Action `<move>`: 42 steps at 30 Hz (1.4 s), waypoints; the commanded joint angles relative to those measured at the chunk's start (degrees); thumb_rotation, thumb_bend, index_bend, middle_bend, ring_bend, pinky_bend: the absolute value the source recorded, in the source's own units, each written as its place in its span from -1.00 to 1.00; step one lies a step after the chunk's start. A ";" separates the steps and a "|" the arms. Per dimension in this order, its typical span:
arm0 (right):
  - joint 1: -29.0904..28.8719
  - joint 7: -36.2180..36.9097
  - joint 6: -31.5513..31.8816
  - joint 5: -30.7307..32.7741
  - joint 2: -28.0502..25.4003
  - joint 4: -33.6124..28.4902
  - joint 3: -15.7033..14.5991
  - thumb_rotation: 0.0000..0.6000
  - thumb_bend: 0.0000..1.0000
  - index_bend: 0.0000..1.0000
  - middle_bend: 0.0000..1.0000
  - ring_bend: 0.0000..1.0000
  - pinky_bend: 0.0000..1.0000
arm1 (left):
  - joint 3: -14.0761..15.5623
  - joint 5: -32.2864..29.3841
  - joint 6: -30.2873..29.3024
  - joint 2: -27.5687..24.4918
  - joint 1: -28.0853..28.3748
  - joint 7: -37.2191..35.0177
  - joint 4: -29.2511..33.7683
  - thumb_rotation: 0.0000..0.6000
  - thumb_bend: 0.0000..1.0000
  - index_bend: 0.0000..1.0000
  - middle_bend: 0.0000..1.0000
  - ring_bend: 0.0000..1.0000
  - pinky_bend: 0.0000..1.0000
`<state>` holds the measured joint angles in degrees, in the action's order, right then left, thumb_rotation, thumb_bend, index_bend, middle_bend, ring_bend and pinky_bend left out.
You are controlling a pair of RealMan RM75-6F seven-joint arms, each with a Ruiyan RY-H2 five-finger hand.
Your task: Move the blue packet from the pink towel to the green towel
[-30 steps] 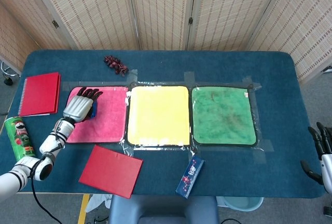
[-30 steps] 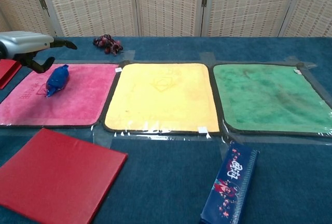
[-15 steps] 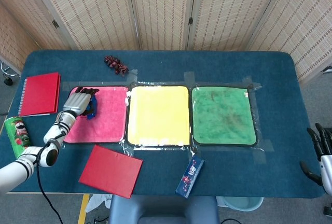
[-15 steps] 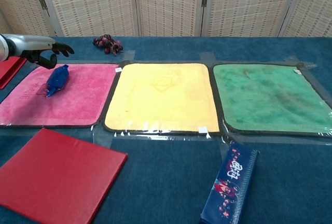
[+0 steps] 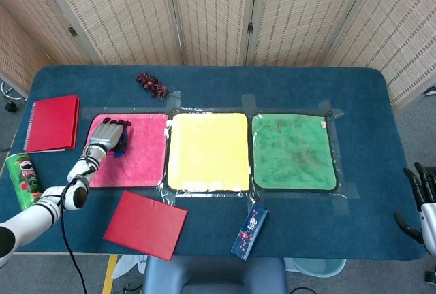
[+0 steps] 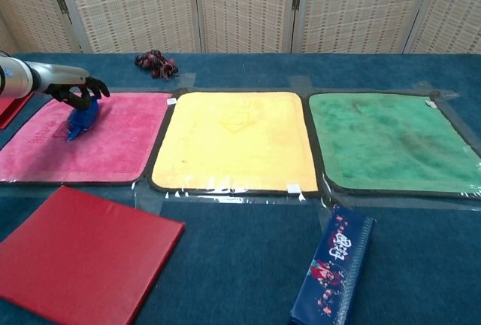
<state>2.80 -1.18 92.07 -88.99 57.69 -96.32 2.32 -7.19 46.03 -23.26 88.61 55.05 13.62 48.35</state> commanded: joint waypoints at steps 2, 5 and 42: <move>0.06 0.19 -0.03 0.00 0.10 0.19 -0.08 1.00 -0.36 -1.00 -1.00 -0.90 -1.00 | 0.58 -1.96 -0.35 0.16 0.35 0.58 0.27 0.04 0.84 -0.66 -0.57 -0.59 -0.81; 0.18 0.47 0.05 0.12 0.12 0.30 -0.10 1.00 -0.36 -1.00 -1.00 -0.90 -1.00 | 1.15 -2.73 -1.07 -0.33 0.37 1.14 1.45 0.03 0.84 -0.64 -0.49 -0.47 -0.74; -0.32 2.69 1.14 -2.99 0.50 1.57 -0.30 1.00 -0.36 -1.00 -1.00 -0.88 -1.00 | 10.00 33.85 -33.07 -6.53 -13.89 -2.67 5.48 1.00 -0.34 -1.00 -0.98 -0.97 -0.87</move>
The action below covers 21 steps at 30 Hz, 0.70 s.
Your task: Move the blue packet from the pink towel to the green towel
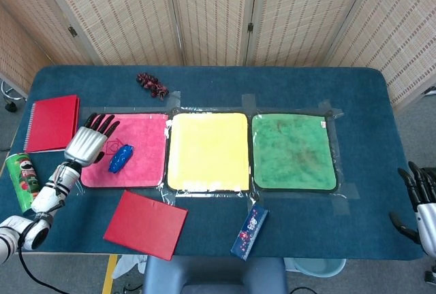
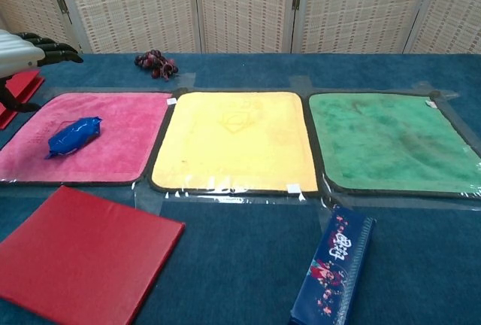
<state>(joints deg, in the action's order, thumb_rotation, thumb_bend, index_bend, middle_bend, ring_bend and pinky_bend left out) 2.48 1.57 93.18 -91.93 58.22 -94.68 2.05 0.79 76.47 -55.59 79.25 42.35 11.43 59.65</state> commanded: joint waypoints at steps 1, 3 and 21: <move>0.04 -0.14 0.08 -0.07 -0.06 -0.15 -0.07 1.00 -0.36 -1.00 -1.00 -0.87 -1.00 | 2.42 4.28 -0.69 3.58 -1.28 -0.68 -7.53 1.00 -0.35 -1.00 -1.00 -0.99 -0.88; 0.17 -0.16 0.23 -0.07 -0.09 -0.24 -0.14 1.00 -0.36 -1.00 -1.00 -0.88 -1.00 | 3.02 5.68 -0.70 4.85 -1.40 -0.74 -10.45 1.00 -0.35 -1.00 -1.00 -1.00 -0.88; 1.00 -0.11 1.62 -0.80 -0.35 -0.58 -0.54 1.00 -0.36 -1.00 -1.00 -0.87 -1.00 | 3.13 8.83 4.49 12.64 -0.82 -2.30 -23.39 1.00 -0.35 -1.00 -1.00 -1.00 -0.97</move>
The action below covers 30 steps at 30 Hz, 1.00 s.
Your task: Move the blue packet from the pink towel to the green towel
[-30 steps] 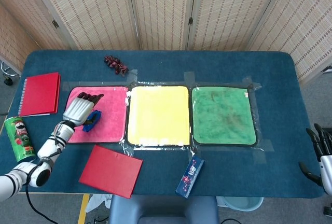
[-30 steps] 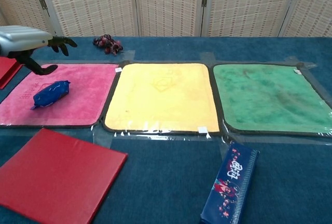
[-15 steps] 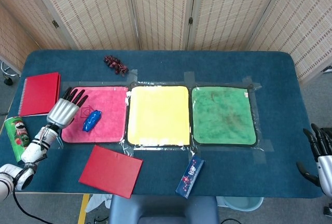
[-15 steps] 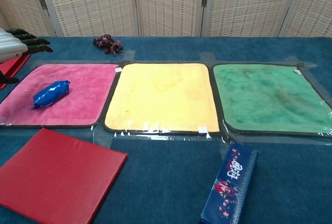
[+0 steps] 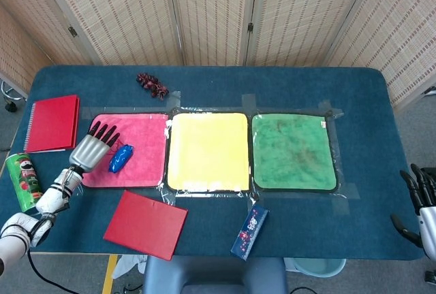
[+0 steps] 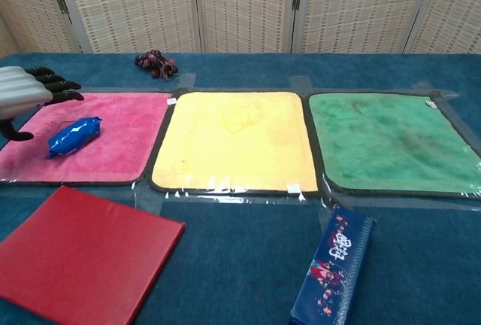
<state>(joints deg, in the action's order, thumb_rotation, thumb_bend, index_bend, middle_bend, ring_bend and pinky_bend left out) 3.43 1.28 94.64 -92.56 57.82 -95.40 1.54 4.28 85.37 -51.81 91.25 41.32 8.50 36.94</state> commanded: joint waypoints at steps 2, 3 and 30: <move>0.07 0.38 0.18 -0.30 0.10 0.31 -0.10 1.00 -0.36 -1.00 -1.00 -0.87 -1.00 | -0.54 -0.10 1.40 1.12 0.41 1.07 -1.10 1.00 -0.35 -1.00 -1.00 -1.00 -0.97; 0.09 0.48 0.19 -0.33 0.10 0.40 -0.14 1.00 -0.36 -1.00 -1.00 -0.87 -1.00 | -0.66 -0.15 1.70 1.35 0.49 1.19 -1.23 1.00 -0.35 -1.00 -1.00 -1.00 -0.97; 0.87 3.51 1.36 0.19 0.75 3.09 0.02 1.00 -0.36 -1.00 -1.00 -0.87 -1.00 | -8.06 -2.64 0.23 0.71 4.93 10.89 17.10 1.00 -0.35 -1.00 -1.00 -1.00 -0.97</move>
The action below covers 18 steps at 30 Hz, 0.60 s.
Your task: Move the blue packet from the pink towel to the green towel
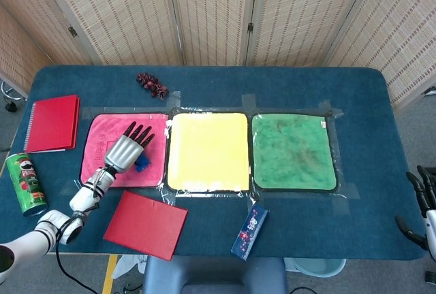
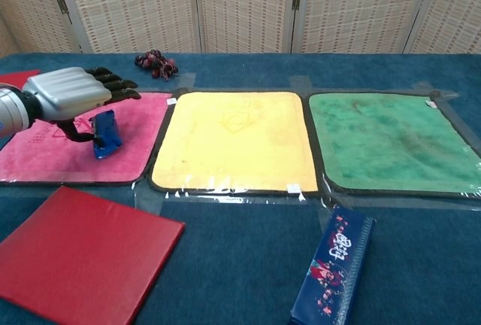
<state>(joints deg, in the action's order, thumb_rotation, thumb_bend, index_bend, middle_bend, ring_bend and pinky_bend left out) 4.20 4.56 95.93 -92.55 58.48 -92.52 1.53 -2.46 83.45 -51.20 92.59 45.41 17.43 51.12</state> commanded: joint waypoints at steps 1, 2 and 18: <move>0.15 0.40 0.12 0.29 0.15 0.37 0.07 1.00 -0.36 -1.00 -1.00 -0.87 -1.00 | -1.81 -0.86 -0.99 -0.89 0.95 2.45 4.42 1.00 -0.35 -1.00 -1.00 -1.00 -0.97; 0.18 0.53 0.19 0.30 0.19 0.50 0.09 1.00 -0.36 -1.00 -1.00 -0.87 -1.00 | -2.13 -0.86 -1.60 -1.12 0.97 2.63 5.56 1.00 -0.35 -1.00 -1.00 -1.00 -0.97; 0.00 2.26 0.34 -0.13 0.86 2.25 0.21 1.00 -0.36 -1.00 -1.00 -0.87 -1.00 | -2.36 -6.16 -1.77 -6.86 -2.47 6.39 8.85 1.00 -0.35 -1.00 -1.00 -1.00 -0.97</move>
<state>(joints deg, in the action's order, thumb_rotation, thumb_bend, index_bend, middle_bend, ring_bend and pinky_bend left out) 4.21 6.80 96.28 -92.67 59.33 -90.28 1.74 -5.12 78.40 -53.94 85.91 43.54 23.39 61.51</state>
